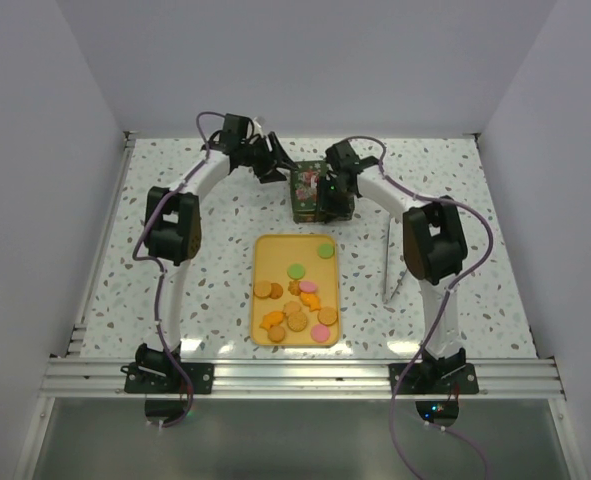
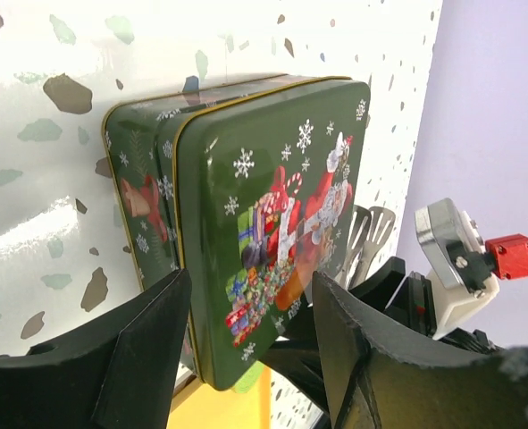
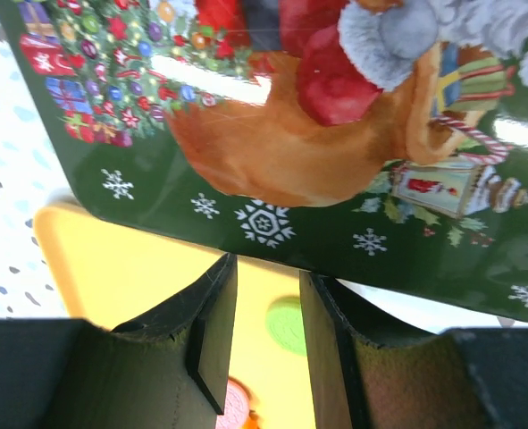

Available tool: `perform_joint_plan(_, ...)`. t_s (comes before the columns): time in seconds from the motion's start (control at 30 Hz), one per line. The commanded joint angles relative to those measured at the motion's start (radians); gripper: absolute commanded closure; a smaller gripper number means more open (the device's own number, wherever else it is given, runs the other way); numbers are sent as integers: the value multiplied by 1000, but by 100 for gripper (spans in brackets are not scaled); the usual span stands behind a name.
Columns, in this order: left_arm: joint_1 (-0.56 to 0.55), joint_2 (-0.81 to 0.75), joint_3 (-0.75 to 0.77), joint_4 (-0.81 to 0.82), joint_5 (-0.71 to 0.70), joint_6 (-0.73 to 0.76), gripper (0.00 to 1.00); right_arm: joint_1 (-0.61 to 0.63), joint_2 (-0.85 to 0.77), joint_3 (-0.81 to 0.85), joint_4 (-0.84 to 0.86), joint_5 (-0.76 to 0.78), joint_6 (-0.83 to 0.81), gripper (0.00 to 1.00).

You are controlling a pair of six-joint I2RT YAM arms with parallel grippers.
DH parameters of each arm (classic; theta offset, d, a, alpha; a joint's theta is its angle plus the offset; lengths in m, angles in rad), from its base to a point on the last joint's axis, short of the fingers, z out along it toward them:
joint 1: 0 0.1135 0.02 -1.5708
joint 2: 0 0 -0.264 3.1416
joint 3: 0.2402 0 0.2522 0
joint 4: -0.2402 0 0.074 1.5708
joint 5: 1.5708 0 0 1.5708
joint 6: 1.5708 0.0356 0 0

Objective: Pack the cookies

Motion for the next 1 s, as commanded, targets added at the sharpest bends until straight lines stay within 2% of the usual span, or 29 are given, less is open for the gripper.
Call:
perform_joint_plan(0.0,13,-2,46,-5,20,11,38,0,29,84,4,21,13,62)
perform_joint_plan(0.27,17,-8,44,-20,17,35,38,0,97,204,-39,22,26,63)
perform_joint_plan(0.5,19,1,95,-28,-21,55,38,0,115,236,-51,12,29,62)
perform_joint_plan(0.57,17,10,118,-20,-42,61,44,0,115,233,-51,10,32,62)
perform_joint_plan(0.6,19,15,138,-14,-49,63,50,0,114,232,-51,10,32,63)
perform_joint_plan(0.67,17,24,144,30,-56,50,54,1,115,229,-53,8,30,62)
perform_joint_plan(0.7,17,24,141,55,-58,44,65,0,115,230,-51,7,32,63)
perform_joint_plan(0.83,10,49,123,237,-52,-17,84,0,127,235,-59,4,32,63)
perform_joint_plan(0.9,2,79,174,255,-44,-45,94,0,136,242,-63,4,30,63)
perform_joint_plan(0.97,-12,135,249,239,-73,-40,97,0,143,252,-70,4,32,63)
